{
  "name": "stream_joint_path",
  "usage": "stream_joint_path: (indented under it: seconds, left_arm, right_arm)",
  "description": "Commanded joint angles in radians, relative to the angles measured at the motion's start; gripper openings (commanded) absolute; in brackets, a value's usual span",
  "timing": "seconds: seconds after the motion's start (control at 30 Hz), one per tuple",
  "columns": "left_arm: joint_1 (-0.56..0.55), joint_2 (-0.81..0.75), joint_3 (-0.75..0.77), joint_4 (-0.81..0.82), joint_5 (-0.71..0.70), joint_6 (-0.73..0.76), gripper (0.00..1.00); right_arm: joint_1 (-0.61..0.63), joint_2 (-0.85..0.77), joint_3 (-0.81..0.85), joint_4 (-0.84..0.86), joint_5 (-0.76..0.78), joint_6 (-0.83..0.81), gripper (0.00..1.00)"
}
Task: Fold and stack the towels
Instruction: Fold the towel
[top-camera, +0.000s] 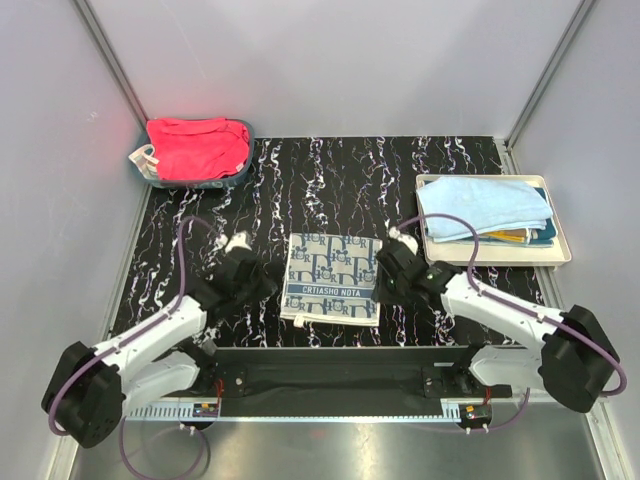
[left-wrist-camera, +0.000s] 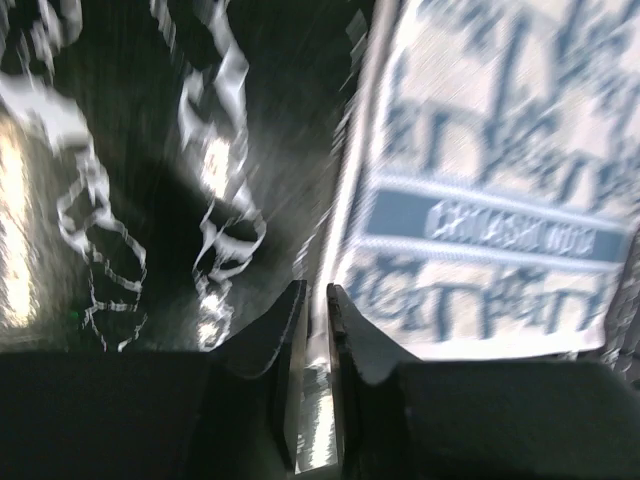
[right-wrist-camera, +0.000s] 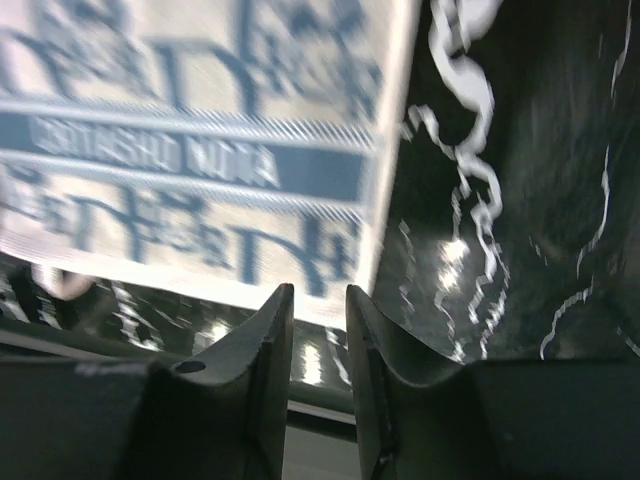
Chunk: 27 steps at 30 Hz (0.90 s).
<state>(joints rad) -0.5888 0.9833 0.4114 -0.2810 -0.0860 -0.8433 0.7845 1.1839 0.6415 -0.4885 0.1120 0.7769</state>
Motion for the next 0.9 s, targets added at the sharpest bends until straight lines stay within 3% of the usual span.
stream_joint_path:
  seconds: [0.0,0.1,0.23,0.37,0.47,0.67,0.87]
  left_arm:
    - [0.004,0.015,0.173,-0.024,-0.107,0.067,0.19]
    - [0.015,0.107,0.28,0.072,-0.037,0.108,0.18]
    - [0.023,0.345,0.424,0.193,0.006,0.136,0.09]
    - [0.059,0.621,0.549,0.244,0.058,0.139,0.03]
    - [0.093,0.737,0.604,0.267,0.075,0.135,0.02]
    - [0.158,0.827,0.638,0.313,0.077,0.128,0.02]
    - [0.187,0.888,0.673,0.258,0.042,0.13,0.04]
  right_arm:
    - [-0.016,0.037,0.188,-0.041,0.116,-0.086,0.34]
    - [-0.071,0.124,0.288,0.013,0.088,-0.145,0.32]
    - [-0.125,0.334,0.415,0.096,0.043,-0.191,0.25]
    - [-0.165,0.52,0.547,0.128,0.022,-0.209,0.16]
    - [-0.186,0.629,0.601,0.137,0.017,-0.214,0.15]
    - [-0.229,0.764,0.662,0.146,-0.003,-0.225,0.15]
    - [-0.257,0.763,0.63,0.133,0.038,-0.237,0.15]
